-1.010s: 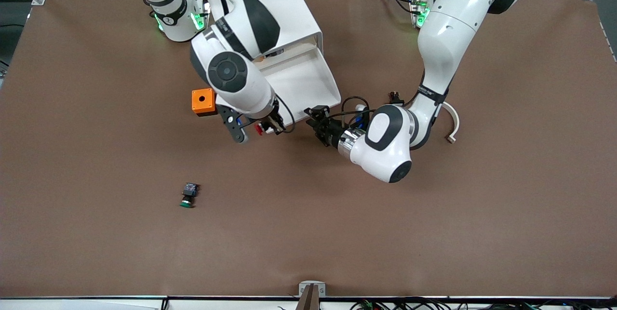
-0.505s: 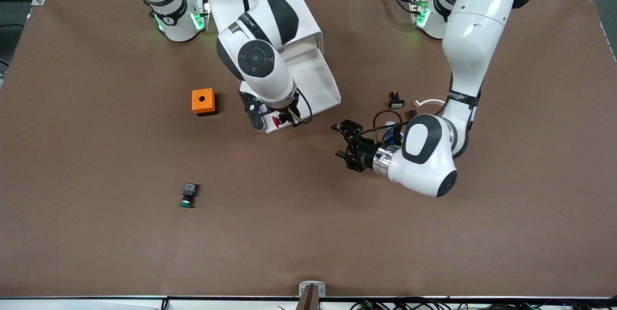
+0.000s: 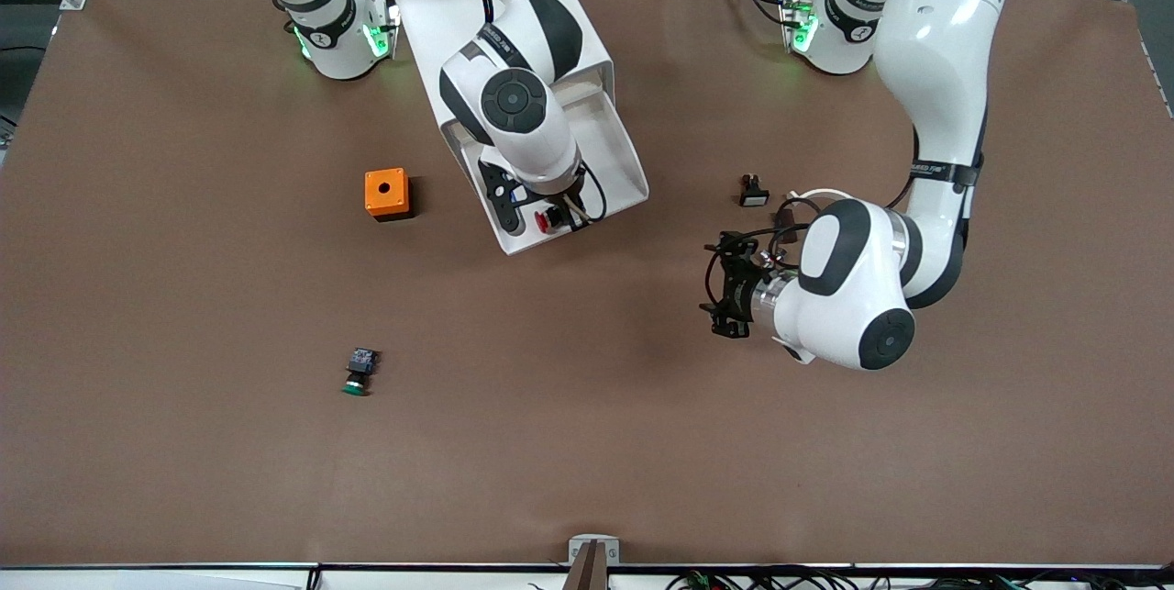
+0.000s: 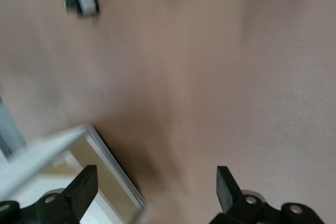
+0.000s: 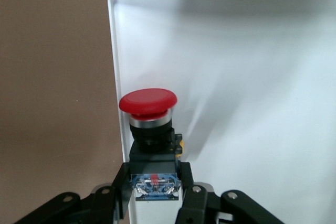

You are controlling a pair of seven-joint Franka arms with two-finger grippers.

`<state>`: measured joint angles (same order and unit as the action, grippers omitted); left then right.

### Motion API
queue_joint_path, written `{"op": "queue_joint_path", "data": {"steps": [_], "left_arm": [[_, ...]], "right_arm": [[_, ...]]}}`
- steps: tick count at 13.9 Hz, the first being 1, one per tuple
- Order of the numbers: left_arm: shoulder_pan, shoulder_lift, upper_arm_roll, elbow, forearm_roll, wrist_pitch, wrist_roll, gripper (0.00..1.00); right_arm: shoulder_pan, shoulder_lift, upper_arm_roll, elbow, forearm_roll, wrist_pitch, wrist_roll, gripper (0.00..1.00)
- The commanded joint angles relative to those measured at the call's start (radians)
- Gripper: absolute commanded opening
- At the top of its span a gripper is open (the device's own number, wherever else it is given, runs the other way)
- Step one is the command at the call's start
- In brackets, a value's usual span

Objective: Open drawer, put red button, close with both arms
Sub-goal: 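Lower the red button into the open drawer and open the right gripper, then withdraw the right gripper while the left gripper moves to the drawer front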

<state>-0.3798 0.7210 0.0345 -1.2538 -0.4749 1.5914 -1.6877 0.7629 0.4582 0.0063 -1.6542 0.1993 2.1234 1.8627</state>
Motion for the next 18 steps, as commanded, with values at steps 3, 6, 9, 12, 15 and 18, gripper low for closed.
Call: {"op": "queue_joint_path", "data": {"steps": [3, 6, 9, 12, 15, 18], "left_arm": [[-0.005, -0.074, 0.004, -0.021, 0.187, -0.034, 0.297, 1.00], [-0.027, -0.084, -0.007, -0.024, 0.236, -0.037, 0.489, 1.00], [-0.060, -0.081, -0.011, -0.024, 0.239, -0.010, 0.702, 1.00], [-0.123, -0.080, -0.016, -0.055, 0.239, 0.063, 0.824, 1.00], [-0.203, -0.063, -0.018, -0.076, 0.243, 0.195, 0.806, 1.00], [-0.260, -0.025, -0.019, -0.076, 0.229, 0.310, 0.713, 1.00]], "right_arm": [[-0.023, -0.085, -0.016, -0.027, 0.020, -0.005, 0.001, 1.00], [-0.130, -0.134, -0.017, 0.008, 0.012, -0.063, -0.115, 1.00], [-0.258, -0.173, -0.017, 0.037, 0.012, -0.131, -0.348, 1.00], [-0.383, -0.217, -0.019, 0.039, 0.008, -0.178, -0.578, 1.00], [-0.483, -0.257, -0.019, 0.034, 0.000, -0.210, -0.851, 1.00], [-0.598, -0.291, -0.019, 0.034, 0.000, -0.246, -1.110, 1.00]]}}
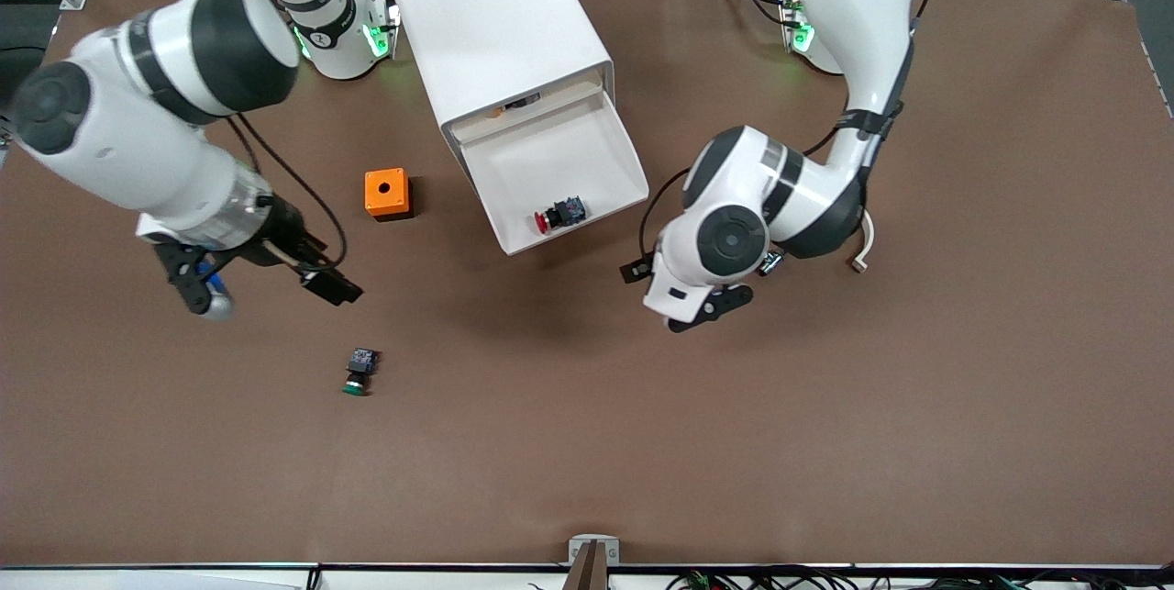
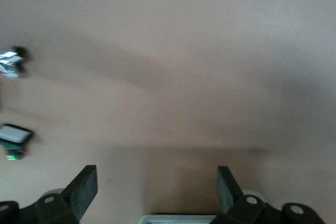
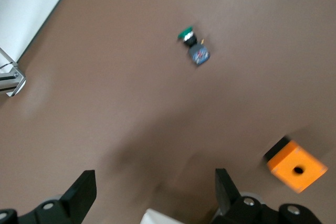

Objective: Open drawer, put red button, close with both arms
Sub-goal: 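Withdraw the right gripper while the left gripper moves to the drawer front, then push the drawer closed with the left gripper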

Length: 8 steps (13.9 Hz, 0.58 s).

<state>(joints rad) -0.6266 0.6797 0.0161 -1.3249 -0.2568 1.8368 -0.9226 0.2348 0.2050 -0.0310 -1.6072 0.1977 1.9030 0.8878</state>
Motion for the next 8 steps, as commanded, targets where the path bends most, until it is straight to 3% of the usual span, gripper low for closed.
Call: {"op": "queue_joint_path", "data": {"steps": [1, 6, 8], "left_arm": [[-0.039, 0.032, -0.002, -0.007, 0.010, 0.100, -0.079, 1.00], [-0.120, 0.043, -0.024, -0.020, 0.010, 0.118, -0.180, 1.00], [-0.136, 0.037, -0.036, -0.036, 0.008, 0.111, -0.240, 1.00]], "right_arm": [[-0.112, -0.045, 0.019, -0.010, 0.002, -0.050, -0.262, 1.00], [-0.261, -0.097, 0.016, -0.008, -0.003, -0.145, -0.636, 1.00], [-0.281, -0.117, 0.017, -0.005, -0.078, -0.199, -0.687, 1.00]]}}
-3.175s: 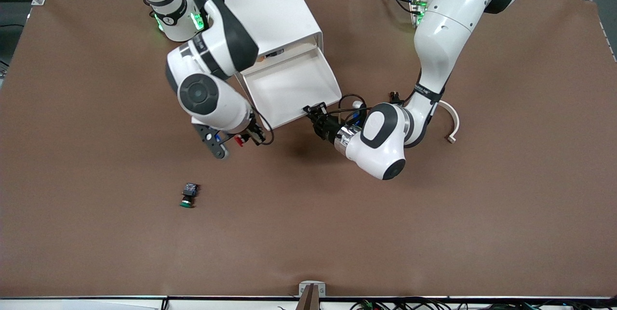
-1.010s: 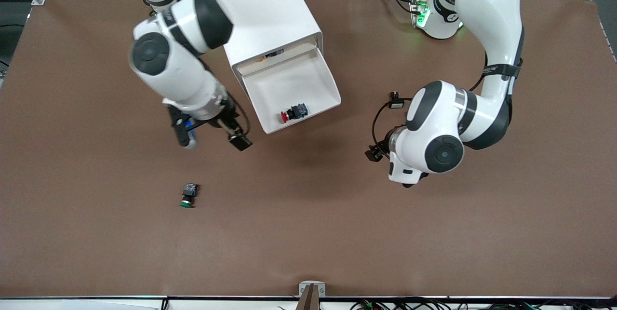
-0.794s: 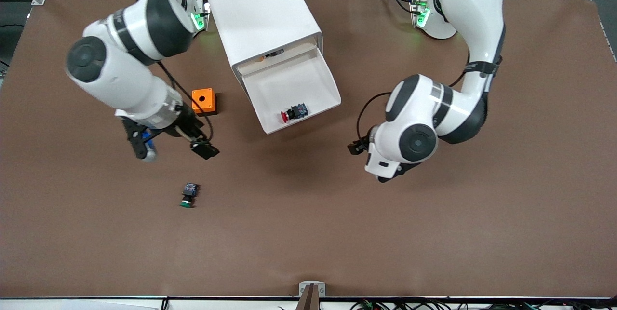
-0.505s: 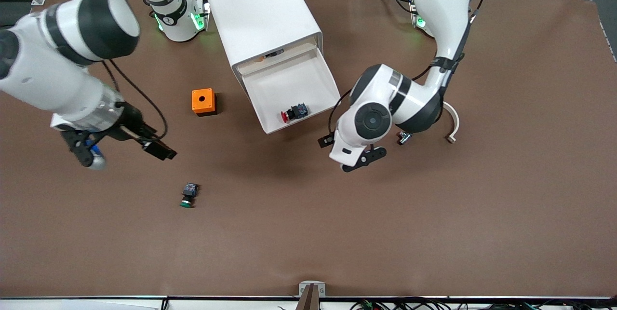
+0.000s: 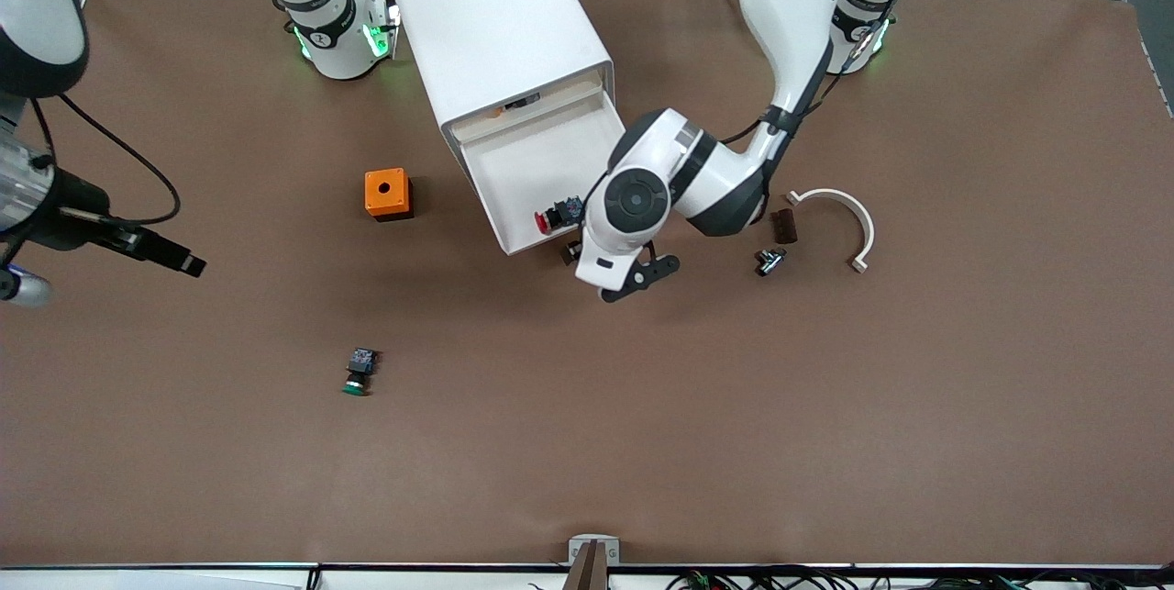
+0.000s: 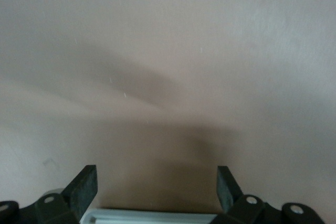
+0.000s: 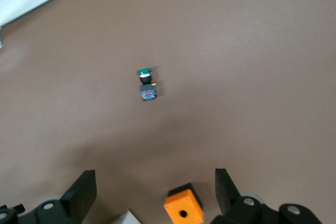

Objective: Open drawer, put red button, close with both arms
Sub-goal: 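Push the drawer closed with the left gripper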

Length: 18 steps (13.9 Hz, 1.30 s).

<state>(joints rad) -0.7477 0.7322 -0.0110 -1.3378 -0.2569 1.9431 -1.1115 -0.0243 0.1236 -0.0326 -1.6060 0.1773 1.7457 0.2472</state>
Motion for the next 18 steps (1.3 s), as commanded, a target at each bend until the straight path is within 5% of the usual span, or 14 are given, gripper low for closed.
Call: {"op": "queue_joint_path", "data": {"steps": [1, 12, 18], "left_arm": [[-0.015, -0.016, -0.041, -0.023, 0.008, -0.002, -0.082, 1.00], [-0.102, -0.025, -0.185, -0.057, 0.011, -0.021, -0.326, 1.00], [-0.076, -0.040, -0.182, -0.054, 0.022, -0.062, -0.332, 1.00]], "right_arm": [[-0.022, -0.050, 0.020, -0.002, -0.096, -0.057, -0.061, 1.00], [-0.019, -0.041, 0.025, 0.133, -0.154, -0.176, -0.141, 1.00], [-0.014, -0.041, 0.028, 0.135, -0.154, -0.180, -0.138, 1.00]]}}
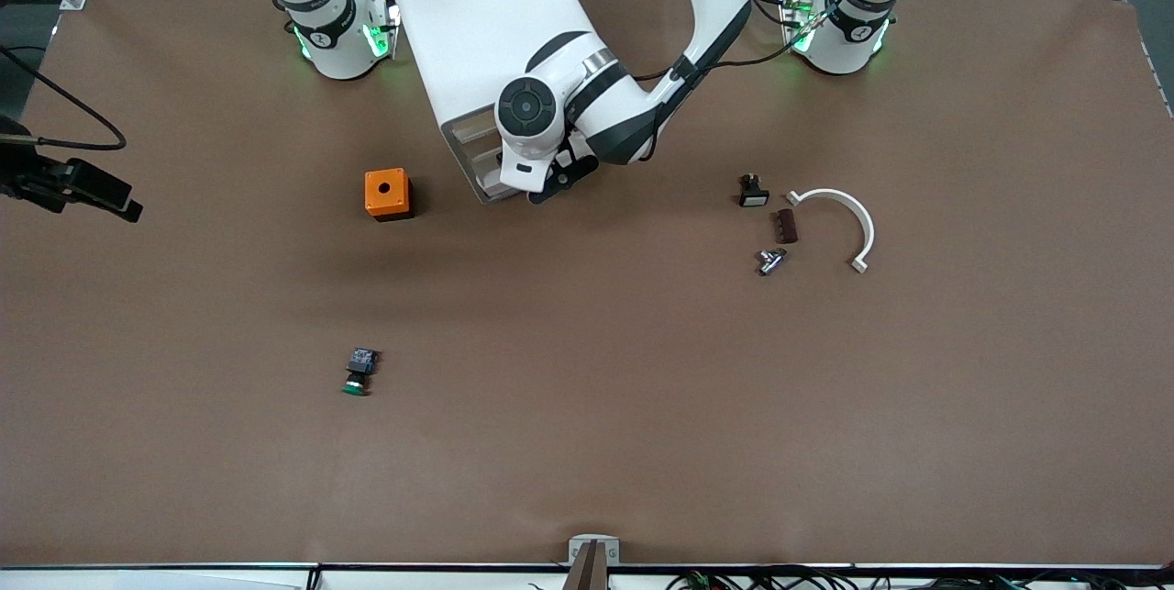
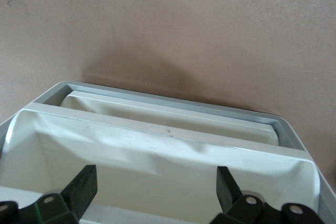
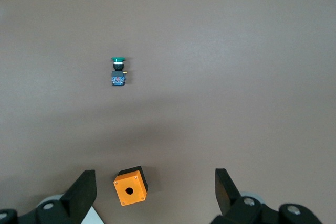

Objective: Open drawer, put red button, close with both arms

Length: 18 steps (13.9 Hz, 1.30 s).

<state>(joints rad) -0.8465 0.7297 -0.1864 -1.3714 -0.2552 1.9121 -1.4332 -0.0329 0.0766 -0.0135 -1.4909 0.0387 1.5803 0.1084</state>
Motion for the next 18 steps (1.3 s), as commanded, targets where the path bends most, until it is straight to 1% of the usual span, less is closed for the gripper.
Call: {"op": "queue_joint_path", "data": {"steps": [1, 2, 4, 7, 9, 11, 16, 18], "left_arm": [[0.062, -0.049, -0.001, -0.017, 0.025, -0.031, -0.004, 1.00], [0.108, -0.052, 0.001, -0.017, 0.034, -0.031, 0.011, 1.00], [0.193, -0.073, -0.001, -0.015, 0.095, -0.031, 0.071, 1.00], [0.325, -0.117, -0.001, -0.014, 0.178, -0.034, 0.085, 1.00], [0.401, -0.153, -0.002, -0.009, 0.203, -0.039, 0.127, 1.00], [0.472, -0.193, -0.002, -0.009, 0.203, -0.054, 0.228, 1.00], [0.601, -0.286, -0.001, -0.009, 0.206, -0.116, 0.440, 1.00], [0.621, -0.315, 0.001, -0.009, 0.235, -0.152, 0.479, 1.00]], "right_arm": [[-0.005, 0.006, 0.009, 0.020, -0.016, -0.011, 0.000, 1.00], [-0.005, 0.005, 0.009, 0.020, -0.016, -0.010, 0.000, 1.00], [-0.005, 0.006, 0.009, 0.018, -0.016, -0.010, 0.002, 1.00], [-0.008, 0.006, 0.007, 0.017, -0.016, -0.003, 0.000, 1.00], [-0.008, 0.005, 0.007, 0.017, -0.016, 0.000, 0.000, 1.00], [-0.008, 0.005, 0.007, 0.017, -0.017, 0.001, 0.000, 1.00], [-0.008, 0.005, 0.007, 0.015, -0.019, 0.003, 0.000, 1.00], [-0.008, 0.005, 0.007, 0.015, -0.019, 0.001, 0.000, 1.00]]}}
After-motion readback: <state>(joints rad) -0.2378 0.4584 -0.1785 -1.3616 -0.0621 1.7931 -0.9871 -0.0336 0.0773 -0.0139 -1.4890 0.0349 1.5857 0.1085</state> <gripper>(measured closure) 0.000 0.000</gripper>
